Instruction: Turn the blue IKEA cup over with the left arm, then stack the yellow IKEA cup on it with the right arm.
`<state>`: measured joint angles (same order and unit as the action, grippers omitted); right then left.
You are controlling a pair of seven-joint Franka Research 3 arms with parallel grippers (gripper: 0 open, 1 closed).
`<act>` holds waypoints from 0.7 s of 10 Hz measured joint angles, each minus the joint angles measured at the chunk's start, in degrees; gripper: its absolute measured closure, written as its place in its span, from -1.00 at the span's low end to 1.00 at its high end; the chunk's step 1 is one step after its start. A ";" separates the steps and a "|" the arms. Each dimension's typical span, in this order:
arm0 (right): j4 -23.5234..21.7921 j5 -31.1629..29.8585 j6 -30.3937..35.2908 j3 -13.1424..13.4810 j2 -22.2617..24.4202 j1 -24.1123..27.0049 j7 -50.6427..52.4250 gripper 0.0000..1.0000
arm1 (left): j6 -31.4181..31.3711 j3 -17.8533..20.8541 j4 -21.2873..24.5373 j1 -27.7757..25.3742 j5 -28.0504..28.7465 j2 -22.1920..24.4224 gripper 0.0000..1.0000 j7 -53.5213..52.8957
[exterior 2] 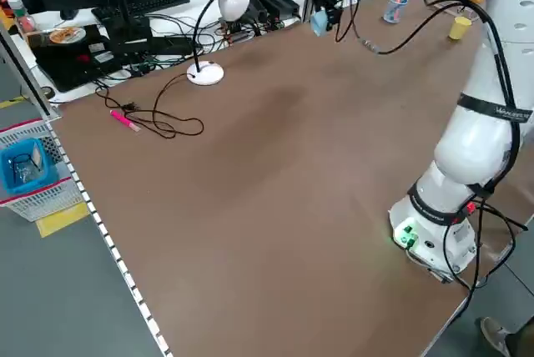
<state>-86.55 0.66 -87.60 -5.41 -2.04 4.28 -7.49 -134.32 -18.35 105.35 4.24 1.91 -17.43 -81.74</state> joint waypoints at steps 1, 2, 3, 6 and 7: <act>0.00 0.00 0.00 -0.01 0.00 0.01 0.00 -1.00 | 0.14 -0.01 -0.63 2.83 7.85 0.01 -0.44 5.01; 0.00 0.00 0.00 -0.02 0.00 0.02 0.00 -1.00 | 1.59 0.03 -1.04 6.05 14.39 -0.01 -0.44 11.42; 0.00 0.00 0.00 -0.02 0.00 0.03 0.00 -1.00 | 4.51 0.06 -1.24 9.42 20.17 -0.13 -0.44 19.08; -0.02 0.00 0.00 -0.03 0.00 0.04 0.00 -1.00 | 16.72 0.14 -7.69 18.94 33.28 -6.48 -0.44 38.72; -0.03 0.00 -0.01 -0.03 0.00 0.05 0.00 -1.00 | 21.85 0.19 -12.73 22.41 37.97 -11.04 -0.44 40.71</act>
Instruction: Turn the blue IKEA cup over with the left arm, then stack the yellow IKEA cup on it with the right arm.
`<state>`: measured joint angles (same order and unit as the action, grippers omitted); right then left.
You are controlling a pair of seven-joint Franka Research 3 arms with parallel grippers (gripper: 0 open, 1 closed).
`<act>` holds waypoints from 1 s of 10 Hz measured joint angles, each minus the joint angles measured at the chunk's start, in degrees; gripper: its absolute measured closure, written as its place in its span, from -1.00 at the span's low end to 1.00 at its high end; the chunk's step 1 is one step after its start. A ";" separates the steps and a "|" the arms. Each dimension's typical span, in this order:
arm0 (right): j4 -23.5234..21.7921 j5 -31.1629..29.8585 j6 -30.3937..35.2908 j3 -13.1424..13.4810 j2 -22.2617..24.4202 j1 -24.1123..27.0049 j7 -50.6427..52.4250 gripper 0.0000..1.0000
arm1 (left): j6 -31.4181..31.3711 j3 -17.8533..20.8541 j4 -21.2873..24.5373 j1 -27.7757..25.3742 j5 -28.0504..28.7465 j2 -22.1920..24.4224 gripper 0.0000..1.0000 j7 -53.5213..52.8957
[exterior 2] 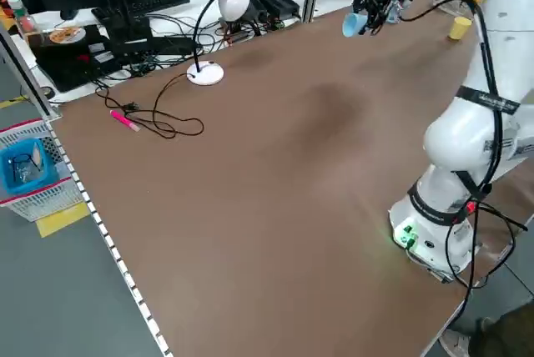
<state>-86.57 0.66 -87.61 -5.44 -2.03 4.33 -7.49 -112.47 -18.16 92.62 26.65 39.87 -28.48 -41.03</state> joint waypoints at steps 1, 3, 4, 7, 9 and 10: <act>0.00 0.00 0.00 -0.01 0.00 0.01 0.00 -1.00 | 3.84 0.60 -4.14 3.90 4.28 -4.38 -0.44 1.16; -0.01 0.00 0.00 -0.02 0.00 0.02 0.00 -1.00 | 8.60 5.83 -8.35 13.68 9.35 -10.66 -0.44 3.52; -0.02 0.00 0.00 -0.02 0.00 0.02 0.00 -1.00 | 9.56 9.88 -9.81 18.92 9.83 -12.89 -0.44 4.09; -0.02 0.00 0.00 -0.01 0.00 0.06 0.00 -1.00 | 14.55 19.07 -14.12 30.70 9.92 -18.20 -0.44 4.17; -0.02 0.00 0.00 -0.01 0.00 0.08 0.00 -1.00 | 18.42 20.63 -16.04 33.59 9.93 -19.84 -0.44 4.21; -0.02 0.00 0.00 -0.01 0.00 0.09 0.00 -1.00 | 19.24 21.57 -16.64 34.94 9.95 -20.53 -0.44 4.21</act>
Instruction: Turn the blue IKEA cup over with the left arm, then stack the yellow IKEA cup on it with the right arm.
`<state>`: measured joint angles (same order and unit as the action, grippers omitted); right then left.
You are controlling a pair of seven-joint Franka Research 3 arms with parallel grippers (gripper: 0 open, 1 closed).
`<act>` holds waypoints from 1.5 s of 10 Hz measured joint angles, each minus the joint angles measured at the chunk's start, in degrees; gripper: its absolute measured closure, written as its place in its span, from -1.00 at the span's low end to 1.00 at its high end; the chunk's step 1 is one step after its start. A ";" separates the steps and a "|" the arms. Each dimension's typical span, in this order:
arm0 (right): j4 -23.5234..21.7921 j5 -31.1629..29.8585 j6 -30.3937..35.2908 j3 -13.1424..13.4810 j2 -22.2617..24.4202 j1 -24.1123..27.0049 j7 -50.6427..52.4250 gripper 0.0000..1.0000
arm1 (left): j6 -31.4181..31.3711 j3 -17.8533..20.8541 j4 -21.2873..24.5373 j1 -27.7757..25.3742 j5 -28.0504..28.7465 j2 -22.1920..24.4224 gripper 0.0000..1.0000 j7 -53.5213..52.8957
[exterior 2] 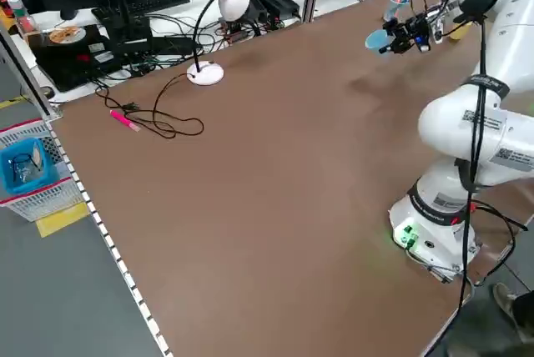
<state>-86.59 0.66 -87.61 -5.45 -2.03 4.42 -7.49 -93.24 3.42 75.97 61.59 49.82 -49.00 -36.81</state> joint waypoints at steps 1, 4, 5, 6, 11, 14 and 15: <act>0.00 0.00 0.00 0.00 0.00 0.01 0.00 -1.00 | 0.08 1.96 -1.22 1.93 0.03 -0.97 -0.41 0.13; -0.01 0.00 0.00 0.00 0.00 0.02 0.00 -1.00 | -2.26 7.53 -6.35 7.94 2.05 -6.31 -0.44 0.23; -0.01 0.00 0.00 0.00 0.00 0.03 0.00 -1.00 | -2.26 9.38 -6.94 10.18 2.17 -8.33 -0.44 0.43; -0.01 0.00 0.00 0.00 0.00 0.03 0.00 -1.00 | -2.61 9.94 -7.26 11.30 2.40 -10.01 -0.44 0.76; -0.01 0.00 0.00 0.00 0.00 0.04 0.00 -1.00 | -3.51 11.39 -8.56 13.68 3.32 -14.49 -0.49 2.55; -0.01 0.00 0.00 0.00 0.00 0.04 0.00 -1.00 | -3.52 11.39 -8.58 14.15 3.33 -15.37 -0.54 4.57; -0.01 0.00 0.01 0.00 0.00 0.04 0.00 -1.00 | -3.52 11.39 -8.58 14.15 3.33 -15.69 -0.54 5.47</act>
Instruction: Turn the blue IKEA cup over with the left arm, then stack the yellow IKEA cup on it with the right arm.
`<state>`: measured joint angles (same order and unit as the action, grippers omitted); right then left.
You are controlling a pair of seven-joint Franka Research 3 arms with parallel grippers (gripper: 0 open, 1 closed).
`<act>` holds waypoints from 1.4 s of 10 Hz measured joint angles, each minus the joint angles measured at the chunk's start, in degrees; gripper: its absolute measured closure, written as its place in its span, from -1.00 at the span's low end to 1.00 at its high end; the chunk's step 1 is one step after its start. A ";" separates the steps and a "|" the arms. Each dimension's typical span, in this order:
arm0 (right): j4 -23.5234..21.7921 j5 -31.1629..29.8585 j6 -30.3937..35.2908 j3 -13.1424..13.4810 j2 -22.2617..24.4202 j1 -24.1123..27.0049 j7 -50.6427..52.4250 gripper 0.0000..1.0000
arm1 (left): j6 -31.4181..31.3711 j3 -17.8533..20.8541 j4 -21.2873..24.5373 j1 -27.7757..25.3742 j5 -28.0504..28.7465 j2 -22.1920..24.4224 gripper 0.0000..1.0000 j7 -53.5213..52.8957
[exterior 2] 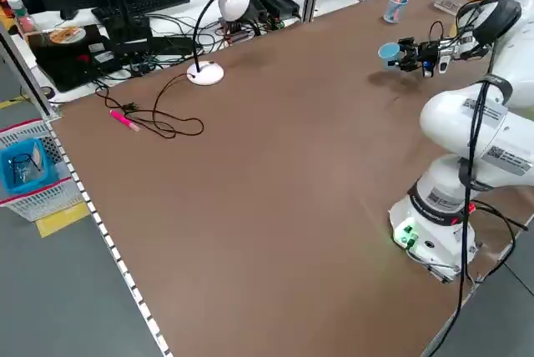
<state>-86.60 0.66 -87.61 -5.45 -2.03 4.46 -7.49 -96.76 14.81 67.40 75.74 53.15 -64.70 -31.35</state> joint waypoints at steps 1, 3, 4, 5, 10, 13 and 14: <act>-0.02 0.00 0.01 0.00 0.00 0.00 0.00 -1.00 | -0.02 0.00 0.00 0.01 0.00 -0.17 -0.54 0.50; -0.06 0.00 0.03 0.00 0.00 0.00 0.00 -1.00 | -0.03 0.00 -0.06 0.03 0.00 -0.18 -0.59 0.79; -0.07 0.00 0.06 0.00 0.00 0.00 0.00 -1.00 | -0.03 0.00 -0.10 0.03 0.00 -0.18 -0.62 0.81; -0.08 0.00 0.10 0.00 0.00 0.00 0.00 -1.00 | -0.03 0.00 -0.11 0.03 0.00 -0.18 -0.64 0.82; -0.08 0.00 0.14 0.00 0.00 0.00 0.00 -1.00 | -0.03 0.00 -0.38 0.04 0.00 -0.18 -0.68 0.85; -0.09 0.00 0.14 0.00 0.00 0.00 0.00 -1.00 | -0.03 0.00 -0.54 0.03 0.00 -0.18 -0.74 0.86; -0.09 0.00 0.15 0.00 0.00 0.00 0.00 -1.00 | -0.03 0.00 -0.57 0.03 0.00 -0.18 -0.76 0.87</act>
<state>-86.69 0.66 -87.46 -5.45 -2.03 4.46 -7.49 -96.79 14.80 66.83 75.77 53.15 -64.87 -30.48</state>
